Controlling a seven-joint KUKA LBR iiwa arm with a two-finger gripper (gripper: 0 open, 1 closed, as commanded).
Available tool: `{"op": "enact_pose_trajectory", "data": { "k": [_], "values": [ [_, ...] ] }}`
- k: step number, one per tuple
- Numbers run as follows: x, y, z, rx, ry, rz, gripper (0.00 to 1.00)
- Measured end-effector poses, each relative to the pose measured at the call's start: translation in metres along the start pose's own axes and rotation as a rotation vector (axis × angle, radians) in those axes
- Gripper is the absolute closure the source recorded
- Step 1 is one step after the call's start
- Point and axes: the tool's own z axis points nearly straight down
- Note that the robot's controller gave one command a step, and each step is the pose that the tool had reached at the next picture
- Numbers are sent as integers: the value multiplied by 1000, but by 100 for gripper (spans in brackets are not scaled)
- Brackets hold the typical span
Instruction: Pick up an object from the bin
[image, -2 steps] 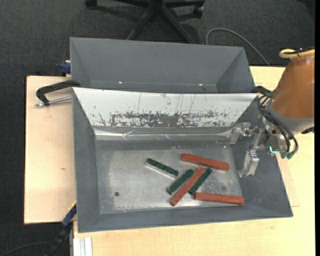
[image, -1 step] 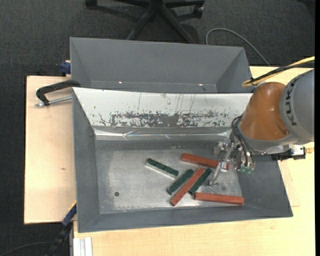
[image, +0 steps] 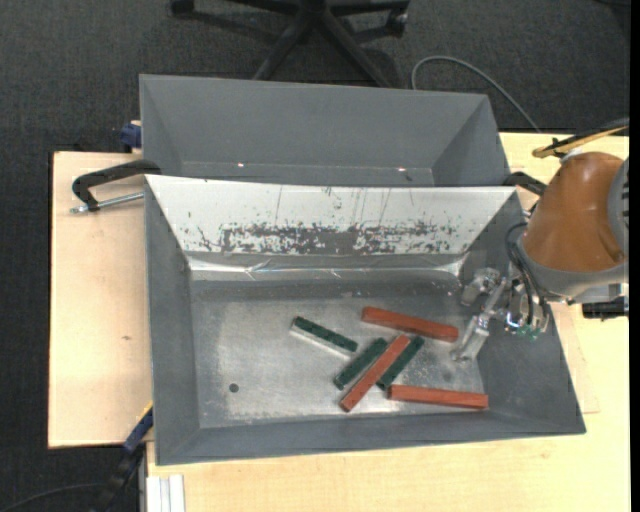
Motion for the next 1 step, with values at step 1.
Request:
{"op": "enact_pose_trajectory", "data": {
  "k": [1],
  "values": [
    [26,31,2,0,9,364,0]
  ]
}}
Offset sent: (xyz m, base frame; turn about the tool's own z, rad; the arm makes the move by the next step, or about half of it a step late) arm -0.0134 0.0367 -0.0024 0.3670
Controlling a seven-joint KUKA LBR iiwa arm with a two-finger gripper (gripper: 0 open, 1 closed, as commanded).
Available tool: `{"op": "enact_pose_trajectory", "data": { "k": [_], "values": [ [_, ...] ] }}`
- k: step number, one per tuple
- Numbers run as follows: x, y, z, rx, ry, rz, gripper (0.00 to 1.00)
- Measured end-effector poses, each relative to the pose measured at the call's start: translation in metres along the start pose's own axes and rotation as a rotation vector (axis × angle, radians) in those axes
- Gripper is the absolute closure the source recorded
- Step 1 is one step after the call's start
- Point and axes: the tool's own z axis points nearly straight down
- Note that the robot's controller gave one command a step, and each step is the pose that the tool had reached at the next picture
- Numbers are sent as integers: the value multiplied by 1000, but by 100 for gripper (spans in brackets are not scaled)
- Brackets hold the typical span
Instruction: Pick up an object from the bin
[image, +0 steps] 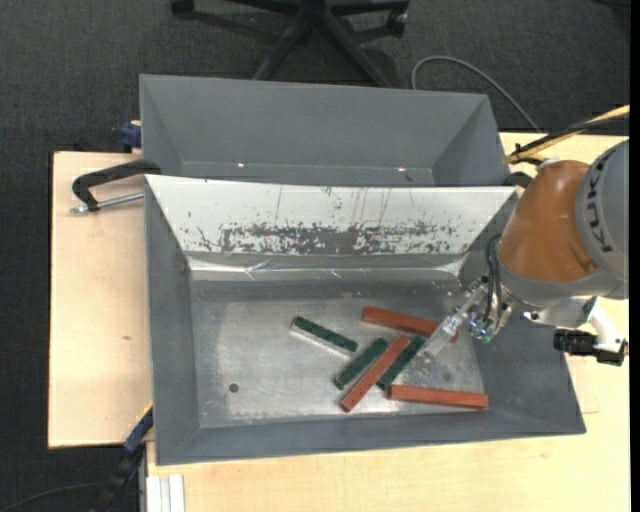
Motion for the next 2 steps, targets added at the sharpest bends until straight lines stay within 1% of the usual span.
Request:
{"op": "enact_pose_trajectory", "data": {
  "k": [1,2],
  "values": [
    [6,96,32,-4,-5,25,0],
    [5,97,31,0,-5,22,0]
  ]
}}
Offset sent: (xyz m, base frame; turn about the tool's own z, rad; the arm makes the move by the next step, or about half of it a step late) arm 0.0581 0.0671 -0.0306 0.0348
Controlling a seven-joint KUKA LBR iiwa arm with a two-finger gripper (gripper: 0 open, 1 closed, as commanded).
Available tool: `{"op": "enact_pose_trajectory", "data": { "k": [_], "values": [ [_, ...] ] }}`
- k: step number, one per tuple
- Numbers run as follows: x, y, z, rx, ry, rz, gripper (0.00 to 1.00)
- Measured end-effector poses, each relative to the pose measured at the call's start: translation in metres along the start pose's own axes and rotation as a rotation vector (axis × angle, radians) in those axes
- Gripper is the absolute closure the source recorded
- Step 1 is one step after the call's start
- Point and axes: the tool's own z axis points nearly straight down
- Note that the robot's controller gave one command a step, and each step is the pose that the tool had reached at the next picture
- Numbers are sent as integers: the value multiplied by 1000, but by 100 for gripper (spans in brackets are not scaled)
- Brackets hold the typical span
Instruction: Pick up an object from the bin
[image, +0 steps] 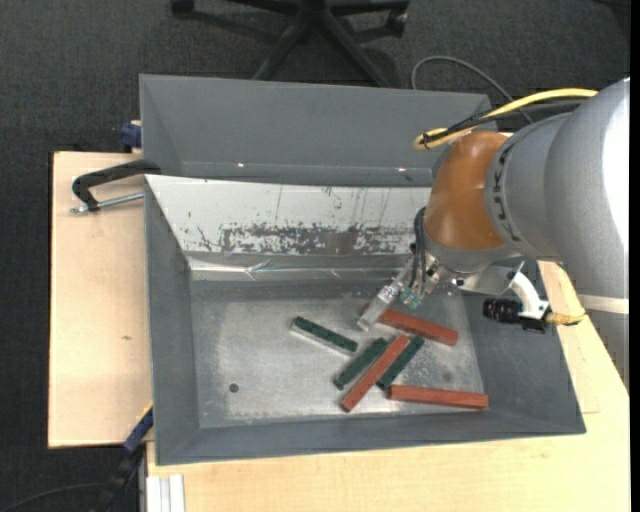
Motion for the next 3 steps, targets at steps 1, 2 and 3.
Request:
{"op": "enact_pose_trajectory", "data": {
  "k": [1,2,3],
  "values": [
    [0,0,0,1,0,0,100],
    [-1,1,-11,-1,0,-2,100],
    [-3,4,-134,-7,-6,-5,100]
  ]
}}
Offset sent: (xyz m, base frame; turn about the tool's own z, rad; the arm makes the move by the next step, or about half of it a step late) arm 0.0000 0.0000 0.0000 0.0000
